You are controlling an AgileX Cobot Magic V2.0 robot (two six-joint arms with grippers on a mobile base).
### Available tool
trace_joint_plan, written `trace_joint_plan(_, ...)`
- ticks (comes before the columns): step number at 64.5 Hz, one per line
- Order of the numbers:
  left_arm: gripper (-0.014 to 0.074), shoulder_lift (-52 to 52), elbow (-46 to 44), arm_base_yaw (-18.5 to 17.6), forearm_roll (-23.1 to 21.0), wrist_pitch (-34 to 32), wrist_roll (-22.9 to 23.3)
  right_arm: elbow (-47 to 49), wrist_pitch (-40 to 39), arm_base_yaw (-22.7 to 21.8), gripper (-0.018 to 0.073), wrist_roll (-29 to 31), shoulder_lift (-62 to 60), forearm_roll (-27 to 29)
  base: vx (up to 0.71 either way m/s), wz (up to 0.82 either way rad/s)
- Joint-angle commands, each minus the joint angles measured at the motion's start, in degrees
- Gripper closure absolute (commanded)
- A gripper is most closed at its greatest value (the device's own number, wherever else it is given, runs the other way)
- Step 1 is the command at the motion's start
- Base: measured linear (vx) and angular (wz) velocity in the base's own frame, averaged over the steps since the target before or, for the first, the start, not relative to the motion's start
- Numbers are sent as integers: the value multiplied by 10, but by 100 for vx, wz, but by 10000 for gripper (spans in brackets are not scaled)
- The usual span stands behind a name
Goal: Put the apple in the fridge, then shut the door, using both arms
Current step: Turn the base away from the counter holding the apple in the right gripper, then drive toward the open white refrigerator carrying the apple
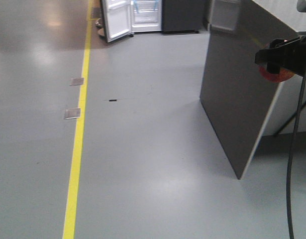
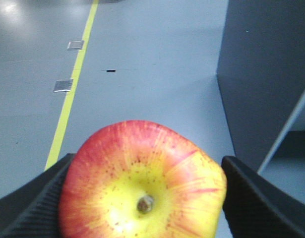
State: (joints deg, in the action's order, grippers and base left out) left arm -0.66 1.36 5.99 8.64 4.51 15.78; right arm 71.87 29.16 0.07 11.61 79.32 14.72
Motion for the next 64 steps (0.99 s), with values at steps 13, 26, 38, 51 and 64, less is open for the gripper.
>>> trace_joint_plan(13, 602, -9, 16, -4, 0, -40, 5, 18, -39, 0, 564, 4, -21, 6, 11, 29)
trace_joint_plan(26, 602, -9, 16, -4, 0, -40, 5, 18, -39, 0, 564, 4, -21, 6, 12, 19)
trace_joint_plan(38, 602, -9, 16, -4, 0, -40, 5, 18, -39, 0, 564, 4, -21, 6, 14, 8)
trace_joint_plan(51, 602, -9, 16, -4, 0, -40, 5, 18, -39, 0, 564, 4, -21, 6, 15, 2)
trace_joint_plan(64, 602, -9, 16, -4, 0, -40, 5, 18, -39, 0, 564, 4, -21, 6, 16, 2)
